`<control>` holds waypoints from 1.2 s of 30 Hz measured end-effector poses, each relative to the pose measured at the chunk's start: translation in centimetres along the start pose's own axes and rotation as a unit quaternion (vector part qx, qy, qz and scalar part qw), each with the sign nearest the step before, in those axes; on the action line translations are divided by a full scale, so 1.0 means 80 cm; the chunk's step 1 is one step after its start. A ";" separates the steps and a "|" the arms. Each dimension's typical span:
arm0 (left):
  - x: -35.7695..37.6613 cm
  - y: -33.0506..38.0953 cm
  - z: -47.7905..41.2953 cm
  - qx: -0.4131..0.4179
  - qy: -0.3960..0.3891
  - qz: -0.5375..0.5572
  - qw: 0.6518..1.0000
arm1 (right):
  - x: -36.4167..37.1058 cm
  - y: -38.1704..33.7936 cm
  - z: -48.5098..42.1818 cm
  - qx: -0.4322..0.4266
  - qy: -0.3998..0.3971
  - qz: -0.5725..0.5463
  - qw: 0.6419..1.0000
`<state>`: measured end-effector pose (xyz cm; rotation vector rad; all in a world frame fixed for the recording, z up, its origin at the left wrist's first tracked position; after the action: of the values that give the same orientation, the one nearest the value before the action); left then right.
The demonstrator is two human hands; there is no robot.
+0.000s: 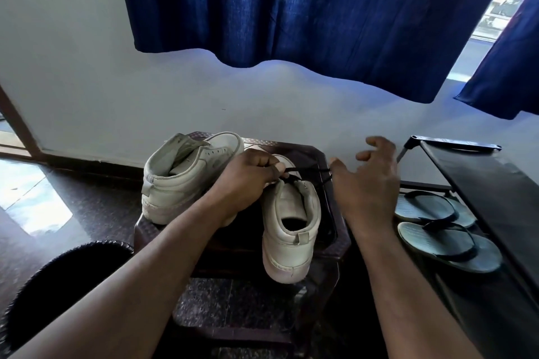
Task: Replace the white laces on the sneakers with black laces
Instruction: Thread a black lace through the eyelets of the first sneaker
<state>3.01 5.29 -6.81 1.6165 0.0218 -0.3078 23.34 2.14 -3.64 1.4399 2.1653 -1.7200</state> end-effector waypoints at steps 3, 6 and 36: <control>0.001 0.005 0.000 0.030 -0.009 0.010 0.999 | 0.015 -0.018 0.009 -0.082 -0.090 -0.024 0.992; 0.001 0.010 0.004 0.089 -0.014 -0.025 0.996 | 0.038 -0.024 0.020 -0.092 -0.232 -0.049 0.967; -0.007 0.010 0.005 0.143 0.113 -0.138 0.974 | 0.019 -0.033 0.014 0.023 -0.259 -0.315 0.913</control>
<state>2.59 4.93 -5.97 1.9316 0.3952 -0.3516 20.22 2.35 -2.90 0.1894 2.3895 -2.0117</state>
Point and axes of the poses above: each hand's wrist, its own z-axis away from the middle knuckle, its own x-axis out of the palm, y = z × x, the point moved 3 cm from there along -z, towards the middle knuckle, and after that the axes turned 1 degree about -z, right-handed, at the moved point
